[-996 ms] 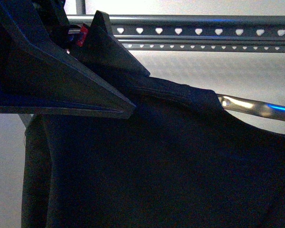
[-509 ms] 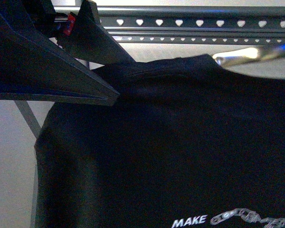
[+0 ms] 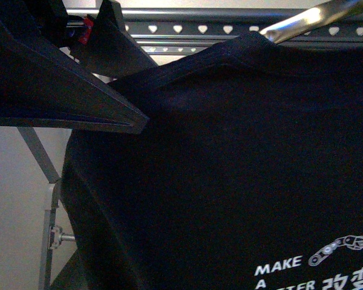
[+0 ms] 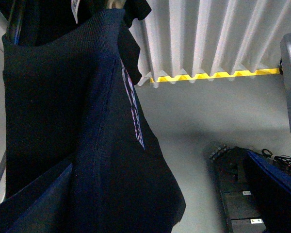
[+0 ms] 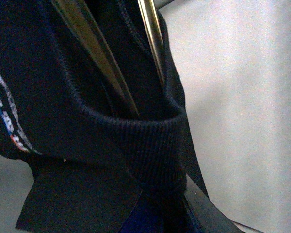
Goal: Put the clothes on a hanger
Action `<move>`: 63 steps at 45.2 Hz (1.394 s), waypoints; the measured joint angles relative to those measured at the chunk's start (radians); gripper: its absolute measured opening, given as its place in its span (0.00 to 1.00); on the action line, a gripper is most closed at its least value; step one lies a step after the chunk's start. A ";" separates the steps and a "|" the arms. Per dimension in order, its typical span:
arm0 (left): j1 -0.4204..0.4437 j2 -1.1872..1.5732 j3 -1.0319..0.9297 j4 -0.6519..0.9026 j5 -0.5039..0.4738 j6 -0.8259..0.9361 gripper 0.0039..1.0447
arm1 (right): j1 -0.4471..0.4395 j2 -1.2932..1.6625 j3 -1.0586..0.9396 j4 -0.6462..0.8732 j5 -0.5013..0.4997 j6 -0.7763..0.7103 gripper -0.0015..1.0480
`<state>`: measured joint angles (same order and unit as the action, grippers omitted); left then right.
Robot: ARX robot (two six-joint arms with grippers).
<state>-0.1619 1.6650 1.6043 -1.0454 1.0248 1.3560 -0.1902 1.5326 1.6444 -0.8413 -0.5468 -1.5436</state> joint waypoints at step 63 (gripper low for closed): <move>-0.007 -0.243 -0.351 1.268 -0.445 -1.461 0.94 | -0.027 -0.002 -0.227 0.204 -0.053 0.158 0.03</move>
<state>-0.1688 1.4223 1.2533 0.2222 0.5797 -0.1051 -0.2176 1.5303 1.4178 -0.6376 -0.5995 -1.3857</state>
